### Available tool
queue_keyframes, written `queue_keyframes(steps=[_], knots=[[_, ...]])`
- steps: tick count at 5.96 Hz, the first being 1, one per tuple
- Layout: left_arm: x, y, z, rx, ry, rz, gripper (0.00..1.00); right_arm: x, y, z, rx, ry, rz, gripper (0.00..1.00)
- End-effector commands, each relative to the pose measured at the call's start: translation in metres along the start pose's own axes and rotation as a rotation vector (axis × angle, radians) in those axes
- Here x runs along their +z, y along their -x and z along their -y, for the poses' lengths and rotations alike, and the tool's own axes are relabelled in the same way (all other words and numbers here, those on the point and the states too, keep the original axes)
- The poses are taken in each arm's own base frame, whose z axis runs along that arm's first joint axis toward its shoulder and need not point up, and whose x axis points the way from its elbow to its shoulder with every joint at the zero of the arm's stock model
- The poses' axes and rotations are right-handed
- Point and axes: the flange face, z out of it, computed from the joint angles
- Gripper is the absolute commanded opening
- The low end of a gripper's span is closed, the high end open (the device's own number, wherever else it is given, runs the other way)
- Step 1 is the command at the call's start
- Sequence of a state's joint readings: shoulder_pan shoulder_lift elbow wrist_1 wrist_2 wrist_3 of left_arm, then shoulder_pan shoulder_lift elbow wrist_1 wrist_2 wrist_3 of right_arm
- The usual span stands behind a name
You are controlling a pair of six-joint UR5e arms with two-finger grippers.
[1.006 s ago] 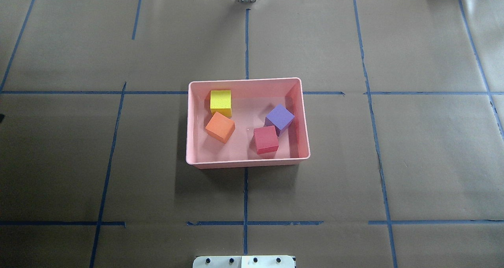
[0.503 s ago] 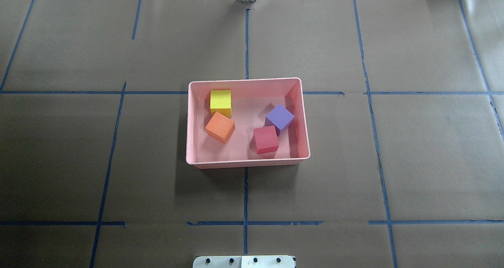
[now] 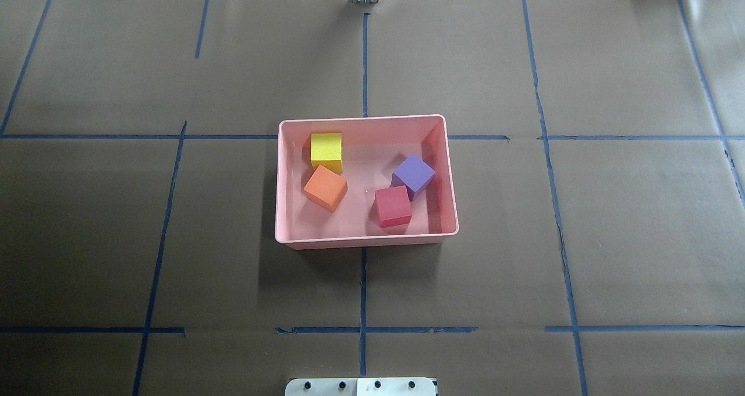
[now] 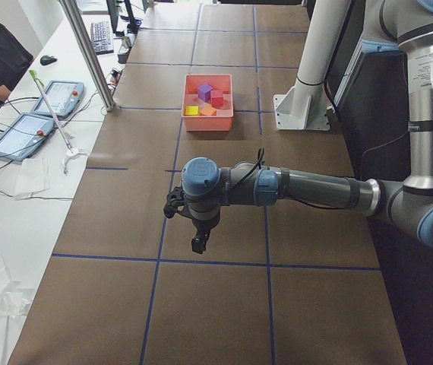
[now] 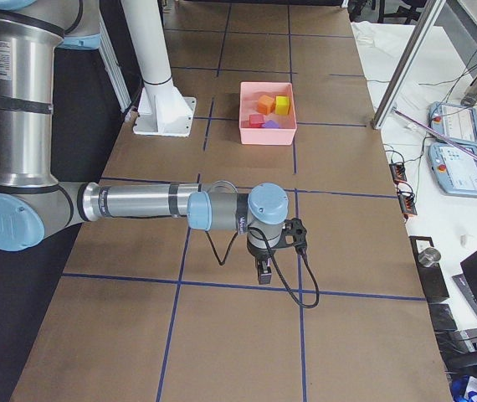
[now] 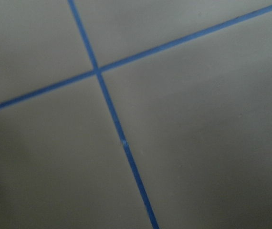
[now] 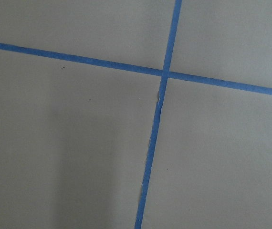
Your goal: Place blocks into pink bin with both arms
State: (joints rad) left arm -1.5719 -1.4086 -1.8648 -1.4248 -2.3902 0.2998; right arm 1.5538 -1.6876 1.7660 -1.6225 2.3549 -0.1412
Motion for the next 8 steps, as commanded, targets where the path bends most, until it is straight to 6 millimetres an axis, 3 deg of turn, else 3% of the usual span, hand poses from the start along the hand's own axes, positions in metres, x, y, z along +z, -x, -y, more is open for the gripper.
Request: queue_keyframes(steps=[1,2,3,4,5,6,7,8], knots=[[-0.003,-0.002,-0.007,-0.008,0.003,0.001,1.0,0.001,0.029,0.006,-0.063,0.007,-0.002,1.0],[0.009,0.007,-0.034,-0.04,0.026,-0.003,1.0,-0.02,0.053,0.007,-0.095,-0.035,0.028,1.0],[0.008,0.008,-0.03,-0.051,0.028,-0.002,1.0,-0.013,0.048,0.009,-0.093,-0.017,0.008,1.0],[0.008,0.009,-0.03,-0.054,0.022,-0.004,1.0,-0.021,0.045,0.011,-0.089,-0.038,0.003,1.0],[-0.011,0.01,-0.034,-0.068,-0.022,0.002,1.0,-0.032,0.026,-0.002,-0.046,-0.063,0.002,1.0],[-0.01,0.015,-0.034,-0.074,-0.02,0.006,1.0,-0.02,0.012,-0.026,-0.01,-0.04,0.002,1.0],[-0.006,0.018,-0.038,-0.083,-0.012,0.003,1.0,-0.015,0.006,-0.025,0.0,-0.028,-0.008,1.0],[-0.009,0.016,-0.036,-0.073,-0.017,0.008,1.0,-0.02,0.007,-0.011,-0.012,-0.04,-0.018,1.0]])
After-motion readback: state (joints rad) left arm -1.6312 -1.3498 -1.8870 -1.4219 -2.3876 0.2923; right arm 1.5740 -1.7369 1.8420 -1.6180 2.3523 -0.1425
